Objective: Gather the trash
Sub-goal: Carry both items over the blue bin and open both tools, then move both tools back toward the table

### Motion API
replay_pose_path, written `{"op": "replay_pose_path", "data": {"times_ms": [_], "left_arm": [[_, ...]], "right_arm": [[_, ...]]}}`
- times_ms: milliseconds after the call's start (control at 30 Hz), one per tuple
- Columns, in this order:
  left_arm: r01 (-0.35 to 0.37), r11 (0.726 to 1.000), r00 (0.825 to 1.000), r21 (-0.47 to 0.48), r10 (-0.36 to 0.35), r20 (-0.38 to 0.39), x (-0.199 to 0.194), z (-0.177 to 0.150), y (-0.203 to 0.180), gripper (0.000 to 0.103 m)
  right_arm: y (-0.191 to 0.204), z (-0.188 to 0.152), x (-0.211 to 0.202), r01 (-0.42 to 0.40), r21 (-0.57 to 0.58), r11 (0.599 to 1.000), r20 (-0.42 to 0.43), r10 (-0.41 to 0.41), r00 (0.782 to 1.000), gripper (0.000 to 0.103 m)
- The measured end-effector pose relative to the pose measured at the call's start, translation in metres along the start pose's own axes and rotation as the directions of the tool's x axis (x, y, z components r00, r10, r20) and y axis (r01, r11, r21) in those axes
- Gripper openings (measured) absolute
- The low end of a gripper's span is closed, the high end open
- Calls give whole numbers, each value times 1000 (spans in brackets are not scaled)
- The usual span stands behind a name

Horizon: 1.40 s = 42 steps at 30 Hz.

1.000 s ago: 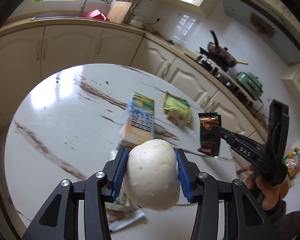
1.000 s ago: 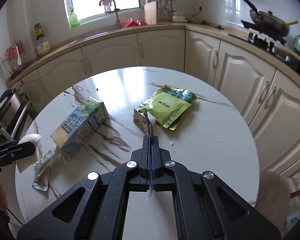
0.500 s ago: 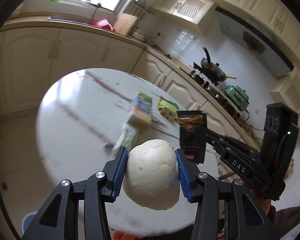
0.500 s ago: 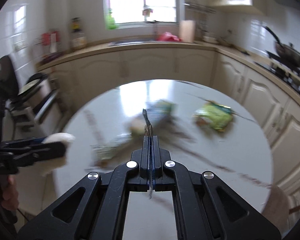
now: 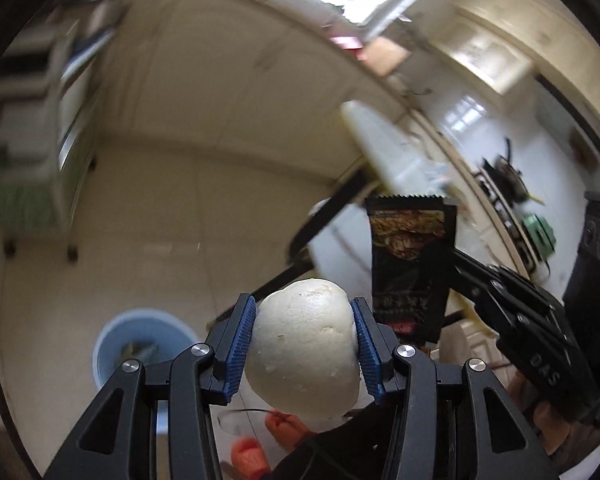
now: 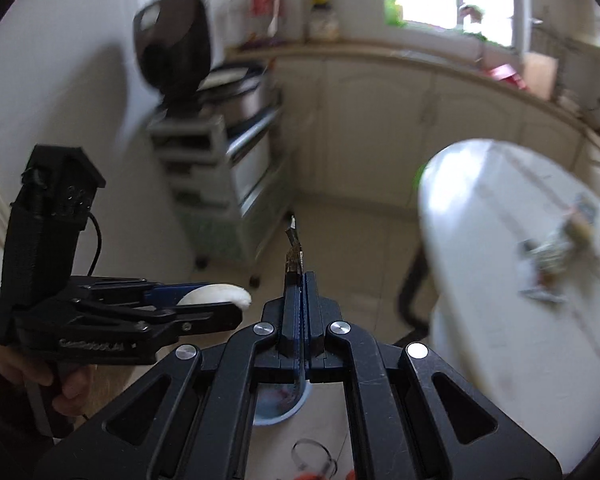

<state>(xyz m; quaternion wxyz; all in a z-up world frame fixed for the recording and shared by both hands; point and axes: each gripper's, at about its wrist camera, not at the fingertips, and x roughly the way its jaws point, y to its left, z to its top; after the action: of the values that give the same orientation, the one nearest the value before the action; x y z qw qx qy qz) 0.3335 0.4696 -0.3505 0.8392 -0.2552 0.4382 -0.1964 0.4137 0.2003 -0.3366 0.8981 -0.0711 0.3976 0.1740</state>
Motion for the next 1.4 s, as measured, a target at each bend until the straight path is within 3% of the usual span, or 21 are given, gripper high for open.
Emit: {"op": "replay_pose_path", "data": {"times_ms": [67,233,400,600,767,833,967,1033,1167,1233,1367,1400], "left_arm": [[-24,999,999,-34,23,-30,13,-11,27,44],[-7,995,992,-95,-5,-122,60,-25,81,45],[-86,978,972,-191,41,-230,99,-35,131,50],[-138,954,957,-264,59,-285,128,-35,149,58],[-154,942,961,-298,72,-266,126,-30,147,59],[-148,945,967,-291,77,-242,112,-29,143,59],[-116,963,979,-243,70,-191,78,-30,122,59],[-93,975,987,-201,64,-148,60,-22,98,59],[-57,995,997,-87,54,-46,18,-13,38,59],[-41,999,999,-10,41,28,-6,-6,-6,59],[-49,991,988,128,29,152,-45,-4,-89,69],[-53,983,981,175,19,194,-56,-3,-120,72]], "right_arm": [[12,-9,28,-15,-23,1000,-45,14,999,2],[25,-40,108,-56,-16,998,-206,52,977,2],[18,-69,169,-62,29,998,-314,68,947,2],[15,-88,213,-91,75,993,-370,113,922,2],[15,-91,221,-98,68,993,-376,117,919,3],[19,-84,214,-101,57,993,-365,115,924,11],[22,-67,173,-26,-9,1000,-278,22,960,26],[23,-58,149,8,-30,1000,-228,-14,974,41],[15,-40,78,58,-44,997,-90,-62,994,52],[3,-31,35,78,-26,997,-8,-78,997,72],[-36,-22,-63,111,41,993,172,-116,978,89],[-45,-21,-80,115,57,992,203,-124,971,99]]}}
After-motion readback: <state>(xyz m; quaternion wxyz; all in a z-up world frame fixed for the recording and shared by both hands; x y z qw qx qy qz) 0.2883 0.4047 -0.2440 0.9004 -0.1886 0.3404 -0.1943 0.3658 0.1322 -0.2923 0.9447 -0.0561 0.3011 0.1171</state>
